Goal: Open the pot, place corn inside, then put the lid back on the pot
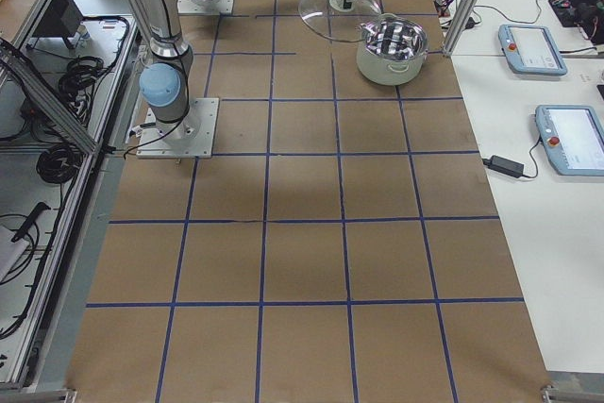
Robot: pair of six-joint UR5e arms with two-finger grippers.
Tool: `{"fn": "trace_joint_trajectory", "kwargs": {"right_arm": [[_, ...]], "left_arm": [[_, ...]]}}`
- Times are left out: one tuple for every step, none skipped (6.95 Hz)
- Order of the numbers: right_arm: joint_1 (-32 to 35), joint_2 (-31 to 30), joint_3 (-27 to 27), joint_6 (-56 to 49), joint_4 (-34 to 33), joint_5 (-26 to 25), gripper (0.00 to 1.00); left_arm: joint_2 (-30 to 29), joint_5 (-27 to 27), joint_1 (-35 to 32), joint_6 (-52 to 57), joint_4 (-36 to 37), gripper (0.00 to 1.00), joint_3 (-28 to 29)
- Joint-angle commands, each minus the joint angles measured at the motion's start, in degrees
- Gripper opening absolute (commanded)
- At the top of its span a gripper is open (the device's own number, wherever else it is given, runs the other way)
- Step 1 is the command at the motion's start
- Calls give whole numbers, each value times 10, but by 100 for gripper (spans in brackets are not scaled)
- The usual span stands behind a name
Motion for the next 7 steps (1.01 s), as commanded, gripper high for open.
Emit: {"fn": "trace_joint_trajectory", "kwargs": {"right_arm": [[-2, -29, 64, -1, -5, -3, 4], [-3, -31, 65, -1, 39, -3, 4], [-1, -53, 73, -1, 49, -3, 4], [-2, -59, 74, -1, 56, -3, 4], [-2, -61, 72, 0, 46, -6, 5], [-1, -68, 72, 3, 45, -5, 5], [-1, -76, 77, 3, 31, 1, 5]], "left_arm": [[-108, -28, -89, -101, -95, 15, 221], [-172, -49, -117, -140, -144, 15, 342], [-242, -60, -148, -174, -185, 15, 466], [-310, -63, -179, -207, -217, 16, 581], [-369, -64, -201, -231, -233, 18, 671], [-411, -58, -218, -235, -248, 18, 731], [-432, -55, -230, -235, -277, 18, 759]]}}
